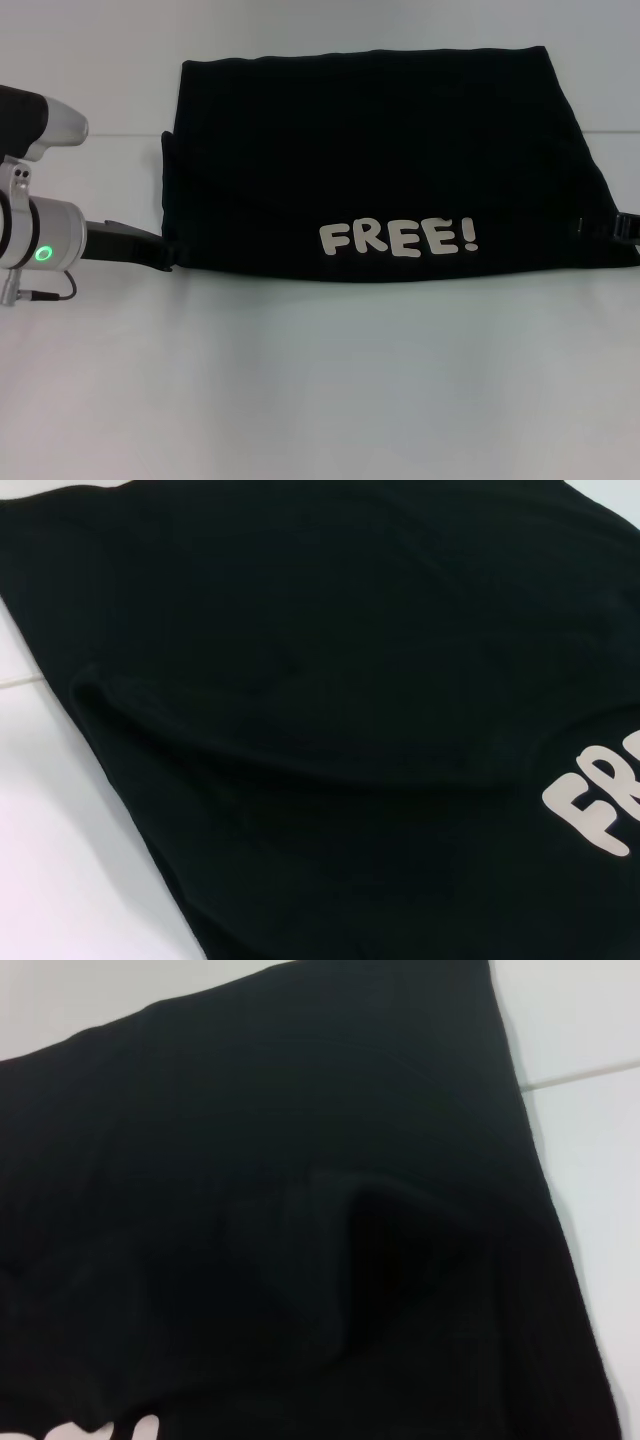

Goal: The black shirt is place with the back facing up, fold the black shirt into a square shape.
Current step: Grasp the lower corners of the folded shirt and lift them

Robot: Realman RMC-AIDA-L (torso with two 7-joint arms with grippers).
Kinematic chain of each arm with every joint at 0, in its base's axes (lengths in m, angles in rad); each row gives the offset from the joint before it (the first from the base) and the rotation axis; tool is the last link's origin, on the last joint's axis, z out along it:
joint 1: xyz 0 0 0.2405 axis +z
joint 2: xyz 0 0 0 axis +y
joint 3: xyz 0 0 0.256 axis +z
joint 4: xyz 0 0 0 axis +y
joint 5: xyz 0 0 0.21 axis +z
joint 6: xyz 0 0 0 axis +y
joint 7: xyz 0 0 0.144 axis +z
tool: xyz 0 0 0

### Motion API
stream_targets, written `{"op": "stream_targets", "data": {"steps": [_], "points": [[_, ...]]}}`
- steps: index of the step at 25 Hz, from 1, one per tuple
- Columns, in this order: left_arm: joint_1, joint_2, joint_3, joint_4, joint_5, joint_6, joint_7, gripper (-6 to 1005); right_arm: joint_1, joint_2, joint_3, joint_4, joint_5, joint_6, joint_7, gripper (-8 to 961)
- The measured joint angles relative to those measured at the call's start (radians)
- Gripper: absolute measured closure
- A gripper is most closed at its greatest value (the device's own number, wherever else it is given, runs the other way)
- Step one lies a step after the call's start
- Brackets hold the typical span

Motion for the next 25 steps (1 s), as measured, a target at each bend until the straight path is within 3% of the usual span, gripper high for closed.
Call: {"op": "stream_targets", "data": {"steps": [10,16,19,25], "points": [[0.000,0.001,0.000,0.000,0.001,0.000,-0.001,1000,0.007,0.010,-0.004,-0.008,0.002,-0.015,-0.004,203],[-0.001,0.000,0.000,0.000,0.001,0.000,-0.002,1000,0.006,0.010,-0.003,-0.012,0.007,-0.036,-0.005,434],[-0.001,0.000,-0.001,-0.004,0.001,-0.003,-0.002,1000,0.001,0.010,0.000,-0.013,0.007,-0.034,-0.006,667],[-0.003,0.000,-0.002,-0.007,0.001,-0.007,-0.002,1000,-0.016,0.014,0.005,-0.031,0.008,-0.037,-0.010,794]]}}
